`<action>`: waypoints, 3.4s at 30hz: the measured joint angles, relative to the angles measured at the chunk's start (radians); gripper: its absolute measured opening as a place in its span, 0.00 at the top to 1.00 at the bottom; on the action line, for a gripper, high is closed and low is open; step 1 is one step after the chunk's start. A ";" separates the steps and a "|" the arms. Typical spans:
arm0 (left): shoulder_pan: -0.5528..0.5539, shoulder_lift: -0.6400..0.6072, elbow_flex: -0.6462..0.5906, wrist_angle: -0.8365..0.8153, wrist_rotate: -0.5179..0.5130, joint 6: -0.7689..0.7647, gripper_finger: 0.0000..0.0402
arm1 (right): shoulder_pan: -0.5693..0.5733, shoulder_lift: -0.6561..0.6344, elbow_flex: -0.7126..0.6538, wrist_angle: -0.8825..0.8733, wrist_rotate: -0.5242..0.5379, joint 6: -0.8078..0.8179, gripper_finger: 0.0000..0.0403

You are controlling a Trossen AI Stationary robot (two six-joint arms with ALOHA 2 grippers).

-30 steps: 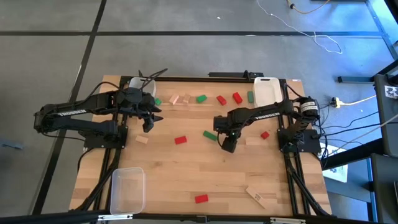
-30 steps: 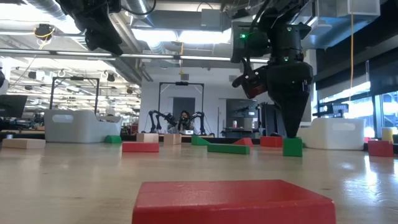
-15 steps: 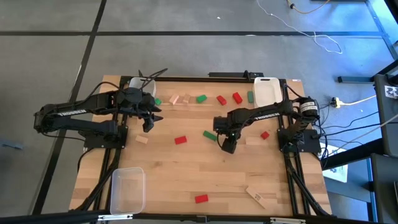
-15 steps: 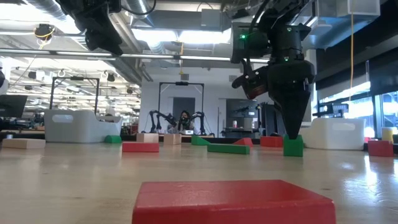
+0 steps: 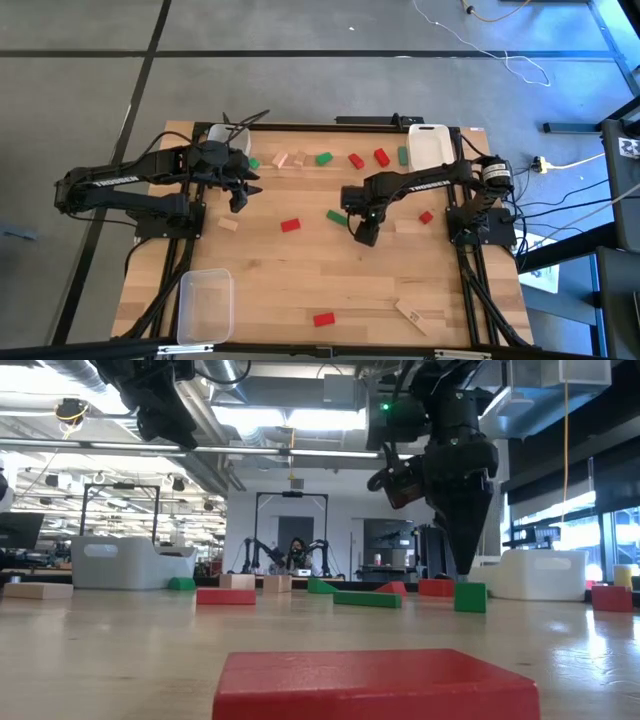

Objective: Sort & place blocks by color
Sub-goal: Put the green block into the white bin

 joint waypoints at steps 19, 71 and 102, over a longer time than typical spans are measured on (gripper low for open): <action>0.000 0.000 0.000 0.000 0.000 0.000 0.53 | 0.045 0.000 0.000 -0.005 0.091 0.084 0.60; 0.000 0.000 0.000 -0.001 0.000 0.000 0.53 | 0.062 0.026 -0.042 0.079 0.145 0.109 0.68; 0.000 0.000 0.000 -0.001 0.000 0.000 0.53 | 0.061 0.038 0.083 -0.029 0.135 0.001 0.38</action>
